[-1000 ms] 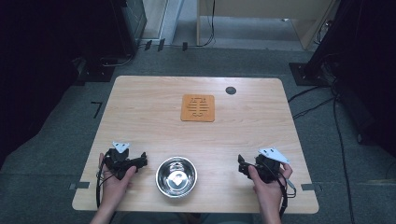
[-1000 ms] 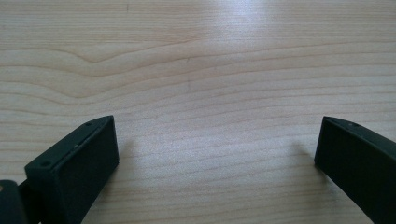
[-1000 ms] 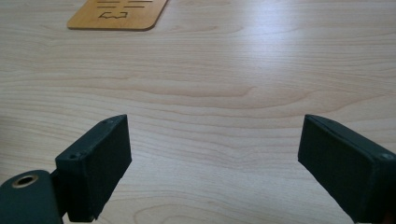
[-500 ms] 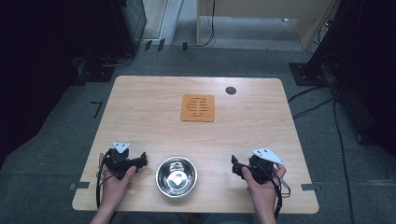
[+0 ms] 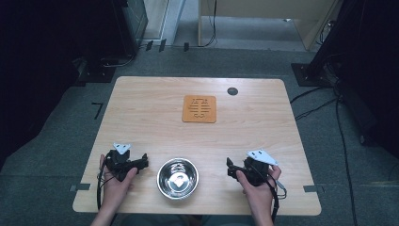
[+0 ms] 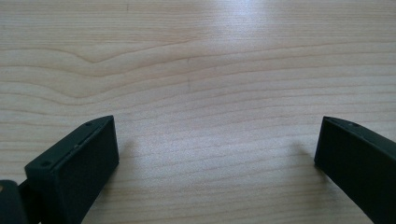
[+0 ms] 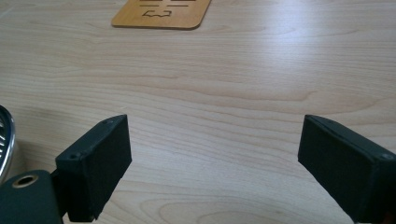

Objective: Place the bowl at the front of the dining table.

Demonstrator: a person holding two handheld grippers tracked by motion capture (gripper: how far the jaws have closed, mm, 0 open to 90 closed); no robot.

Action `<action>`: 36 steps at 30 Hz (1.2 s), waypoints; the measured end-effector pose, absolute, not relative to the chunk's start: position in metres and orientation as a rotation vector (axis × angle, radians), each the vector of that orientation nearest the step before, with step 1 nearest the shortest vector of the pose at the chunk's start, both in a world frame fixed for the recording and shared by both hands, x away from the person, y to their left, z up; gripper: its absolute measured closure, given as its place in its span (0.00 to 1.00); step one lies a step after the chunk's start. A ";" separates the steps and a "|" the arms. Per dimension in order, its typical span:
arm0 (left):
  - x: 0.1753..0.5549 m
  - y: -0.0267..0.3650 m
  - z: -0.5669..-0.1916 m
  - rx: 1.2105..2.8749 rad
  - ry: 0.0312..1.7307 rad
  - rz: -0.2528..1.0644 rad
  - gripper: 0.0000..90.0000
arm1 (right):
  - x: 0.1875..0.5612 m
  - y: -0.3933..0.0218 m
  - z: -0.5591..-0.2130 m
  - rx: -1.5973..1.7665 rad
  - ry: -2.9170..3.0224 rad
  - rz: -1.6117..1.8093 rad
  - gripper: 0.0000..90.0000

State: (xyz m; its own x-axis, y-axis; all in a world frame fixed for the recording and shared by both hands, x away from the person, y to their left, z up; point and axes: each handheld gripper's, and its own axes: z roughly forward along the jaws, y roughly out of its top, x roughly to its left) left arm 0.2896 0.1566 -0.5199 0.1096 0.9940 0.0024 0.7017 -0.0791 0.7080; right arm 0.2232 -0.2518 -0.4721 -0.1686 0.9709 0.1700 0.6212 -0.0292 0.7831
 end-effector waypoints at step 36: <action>0.290 0.156 -0.520 1.843 1.643 0.685 0.00 | 0.223 -0.200 -0.480 1.597 1.935 1.090 0.11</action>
State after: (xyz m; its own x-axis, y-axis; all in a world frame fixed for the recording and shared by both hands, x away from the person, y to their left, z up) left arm 0.2896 0.1564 -0.5200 0.1134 0.9935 0.0024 0.7011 -0.0818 0.7083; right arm 0.2227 -0.2005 -0.4801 -0.2648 0.9498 0.1667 0.6346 0.0415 0.7717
